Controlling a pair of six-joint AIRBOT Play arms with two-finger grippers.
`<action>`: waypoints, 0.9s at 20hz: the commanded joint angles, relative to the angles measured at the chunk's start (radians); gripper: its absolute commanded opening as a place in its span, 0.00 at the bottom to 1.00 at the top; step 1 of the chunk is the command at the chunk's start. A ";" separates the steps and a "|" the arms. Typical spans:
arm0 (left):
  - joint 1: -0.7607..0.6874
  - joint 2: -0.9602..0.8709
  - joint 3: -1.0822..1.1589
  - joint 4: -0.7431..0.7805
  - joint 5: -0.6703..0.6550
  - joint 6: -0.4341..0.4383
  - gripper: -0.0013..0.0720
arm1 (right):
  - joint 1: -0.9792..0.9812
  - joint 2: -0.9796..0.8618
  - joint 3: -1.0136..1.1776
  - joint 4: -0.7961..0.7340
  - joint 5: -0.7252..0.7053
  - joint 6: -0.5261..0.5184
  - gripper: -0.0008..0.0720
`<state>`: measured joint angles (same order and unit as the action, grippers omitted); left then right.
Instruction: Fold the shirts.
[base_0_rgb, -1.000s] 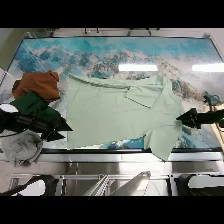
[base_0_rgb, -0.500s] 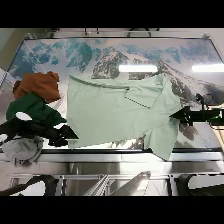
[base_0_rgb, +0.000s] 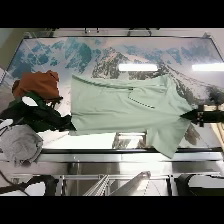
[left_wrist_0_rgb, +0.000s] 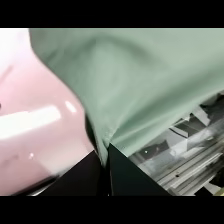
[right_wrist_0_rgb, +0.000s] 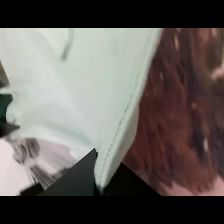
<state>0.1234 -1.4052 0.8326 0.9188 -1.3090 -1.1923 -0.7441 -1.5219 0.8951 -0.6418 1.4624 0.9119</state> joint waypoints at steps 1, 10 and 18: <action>0.125 0.183 0.072 -0.098 -0.133 0.019 0.05 | -0.139 0.184 0.003 0.137 0.066 0.061 0.05; 0.533 0.640 0.682 -0.798 -0.344 0.185 0.05 | -0.142 0.764 0.290 1.189 0.185 -0.003 0.05; 0.445 0.415 1.089 -0.646 -0.340 0.142 0.05 | -0.108 0.684 0.545 0.739 0.117 0.084 0.05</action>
<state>0.6254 -0.9039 1.8351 0.1913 -1.6428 -1.0298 -0.8761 -0.8070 1.4113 0.3527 1.6154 0.9401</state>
